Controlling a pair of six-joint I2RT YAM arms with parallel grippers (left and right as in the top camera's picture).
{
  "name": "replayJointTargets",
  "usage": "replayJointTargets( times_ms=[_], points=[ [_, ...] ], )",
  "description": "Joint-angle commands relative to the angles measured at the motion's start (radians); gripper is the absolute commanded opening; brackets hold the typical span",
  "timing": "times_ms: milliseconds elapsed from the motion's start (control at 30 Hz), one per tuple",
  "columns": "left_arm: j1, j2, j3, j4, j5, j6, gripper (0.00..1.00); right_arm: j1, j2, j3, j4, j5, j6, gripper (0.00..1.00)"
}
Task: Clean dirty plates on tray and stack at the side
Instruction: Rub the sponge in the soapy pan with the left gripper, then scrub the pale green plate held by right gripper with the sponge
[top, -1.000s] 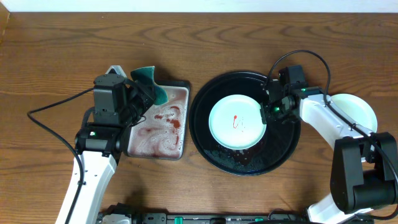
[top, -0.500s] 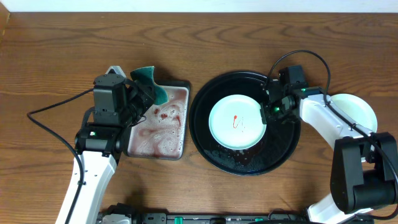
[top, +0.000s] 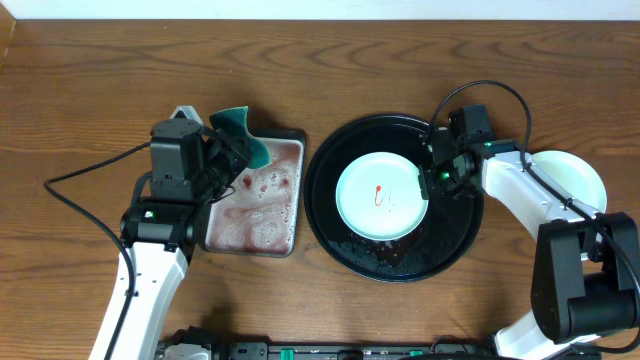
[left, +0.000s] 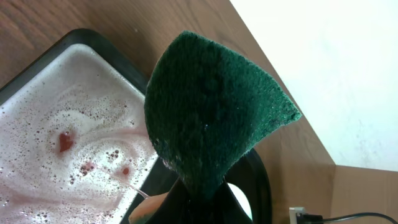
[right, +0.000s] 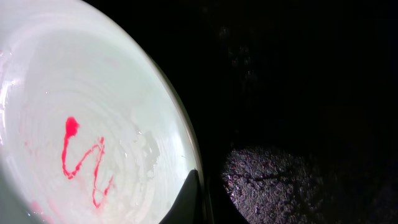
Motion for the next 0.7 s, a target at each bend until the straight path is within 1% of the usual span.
replayJointTargets(
  times_ms=[0, 133, 167, 267, 433, 567, 667],
  points=[
    [-0.002, 0.034, -0.004, 0.0, 0.013, 0.038, 0.07, 0.014, 0.006, -0.003, 0.0, 0.002, -0.019, 0.01],
    [-0.041, 0.118, -0.004, -0.006, 0.011, 0.163, 0.07, 0.014, 0.006, -0.003, -0.001, 0.002, -0.019, 0.01],
    [-0.064, 0.181, -0.004, -0.024, -0.018, 0.237, 0.07, 0.014, 0.006, -0.003, -0.001, 0.002, -0.019, 0.01],
    [-0.091, 0.278, -0.004, -0.077, -0.118, 0.32, 0.08, 0.014, 0.006, -0.003, -0.001, 0.002, -0.019, 0.01],
    [-0.11, 0.38, 0.012, -0.156, -0.138, 0.467, 0.07, 0.014, 0.006, -0.003, -0.001, 0.002, -0.019, 0.01],
    [-0.123, 0.387, 0.109, -0.314, -0.226, 0.521, 0.07, 0.014, 0.006, -0.003, -0.001, 0.002, -0.019, 0.01],
    [-0.142, 0.387, 0.212, -0.415, -0.234, 0.542, 0.07, 0.014, 0.006, -0.003, -0.001, 0.002, -0.019, 0.01]
  ],
)
